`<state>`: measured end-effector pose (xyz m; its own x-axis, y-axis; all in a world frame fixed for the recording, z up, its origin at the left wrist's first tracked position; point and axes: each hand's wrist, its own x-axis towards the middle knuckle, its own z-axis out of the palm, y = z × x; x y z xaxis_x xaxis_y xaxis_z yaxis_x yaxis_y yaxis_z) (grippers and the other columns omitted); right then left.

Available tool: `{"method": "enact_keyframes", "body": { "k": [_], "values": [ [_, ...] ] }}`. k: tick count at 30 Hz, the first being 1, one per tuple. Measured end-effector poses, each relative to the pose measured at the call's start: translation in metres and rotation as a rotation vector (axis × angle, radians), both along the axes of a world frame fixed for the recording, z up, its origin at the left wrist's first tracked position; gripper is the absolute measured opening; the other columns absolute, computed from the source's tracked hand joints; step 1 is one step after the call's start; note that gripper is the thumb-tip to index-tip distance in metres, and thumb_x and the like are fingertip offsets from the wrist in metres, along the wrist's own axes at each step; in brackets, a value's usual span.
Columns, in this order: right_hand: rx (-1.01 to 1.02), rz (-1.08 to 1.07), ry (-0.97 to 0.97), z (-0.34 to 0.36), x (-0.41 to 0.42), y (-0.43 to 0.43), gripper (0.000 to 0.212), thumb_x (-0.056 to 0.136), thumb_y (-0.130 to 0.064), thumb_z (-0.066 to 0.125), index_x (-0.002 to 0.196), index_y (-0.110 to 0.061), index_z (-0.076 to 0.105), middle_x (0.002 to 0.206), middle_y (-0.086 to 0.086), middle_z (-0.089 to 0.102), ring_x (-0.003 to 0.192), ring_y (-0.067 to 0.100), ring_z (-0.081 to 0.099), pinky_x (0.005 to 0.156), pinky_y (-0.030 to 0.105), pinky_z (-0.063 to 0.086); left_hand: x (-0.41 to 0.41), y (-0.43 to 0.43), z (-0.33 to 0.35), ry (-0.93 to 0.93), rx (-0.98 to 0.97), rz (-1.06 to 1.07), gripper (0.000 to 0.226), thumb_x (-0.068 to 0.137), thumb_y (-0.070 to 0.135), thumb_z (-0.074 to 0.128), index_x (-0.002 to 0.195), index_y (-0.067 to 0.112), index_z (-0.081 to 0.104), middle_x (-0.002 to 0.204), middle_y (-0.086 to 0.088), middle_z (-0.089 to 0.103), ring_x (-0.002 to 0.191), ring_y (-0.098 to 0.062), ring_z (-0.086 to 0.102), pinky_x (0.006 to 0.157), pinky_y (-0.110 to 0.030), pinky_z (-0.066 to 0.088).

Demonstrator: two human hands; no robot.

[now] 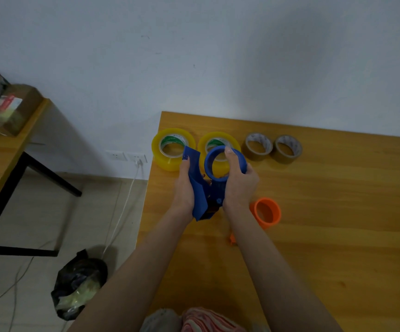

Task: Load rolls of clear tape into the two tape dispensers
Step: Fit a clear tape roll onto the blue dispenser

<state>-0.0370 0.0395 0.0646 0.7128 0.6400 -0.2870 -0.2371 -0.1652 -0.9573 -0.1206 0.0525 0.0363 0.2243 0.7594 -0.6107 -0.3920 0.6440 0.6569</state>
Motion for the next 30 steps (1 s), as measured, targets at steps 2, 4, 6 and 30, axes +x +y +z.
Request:
{"method": "enact_keyframes", "body": {
  "k": [2,4,6,30],
  "values": [
    [0.046,-0.041,0.036,0.002,0.005,0.001,0.035,0.079,-0.037,0.073,0.060,-0.019,0.050,0.048,-0.011,0.043,0.048,0.010,0.041,0.052,0.028,0.038,-0.002,0.002,-0.001,-0.023,-0.065,0.110,0.067,0.088,0.066,0.035,0.129,0.016,0.054,0.115,-0.022,0.063,0.089,-0.030,0.065,0.077,-0.040,0.053],
    [0.143,-0.050,0.095,0.007,0.013,0.003,0.033,0.082,-0.031,0.071,0.061,-0.017,0.050,0.051,-0.007,0.043,0.049,0.010,0.040,0.051,0.027,0.036,-0.009,0.004,-0.007,-0.042,-0.126,0.270,0.064,0.094,0.056,0.031,0.140,0.013,0.040,0.117,-0.019,0.061,0.091,-0.026,0.062,0.078,-0.039,0.052],
    [0.240,0.059,0.099,0.012,0.019,0.007,0.030,0.083,-0.027,0.071,0.062,-0.016,0.053,0.055,-0.002,0.043,0.052,0.013,0.041,0.053,0.028,0.037,-0.014,0.006,-0.002,0.021,-0.025,0.270,0.061,0.098,0.047,0.028,0.140,0.005,0.038,0.118,-0.019,0.060,0.101,-0.031,0.059,0.081,-0.041,0.050],
    [-0.100,0.723,-0.199,-0.023,0.013,0.018,0.040,0.082,-0.017,0.070,0.115,-0.013,0.047,0.110,0.004,0.055,0.086,0.014,0.059,0.057,0.013,0.048,-0.041,0.006,-0.012,0.613,0.476,0.104,0.017,0.097,0.026,0.045,0.111,0.018,0.052,0.103,0.010,0.054,0.095,-0.002,0.051,0.083,-0.014,0.039]
  ]
}}
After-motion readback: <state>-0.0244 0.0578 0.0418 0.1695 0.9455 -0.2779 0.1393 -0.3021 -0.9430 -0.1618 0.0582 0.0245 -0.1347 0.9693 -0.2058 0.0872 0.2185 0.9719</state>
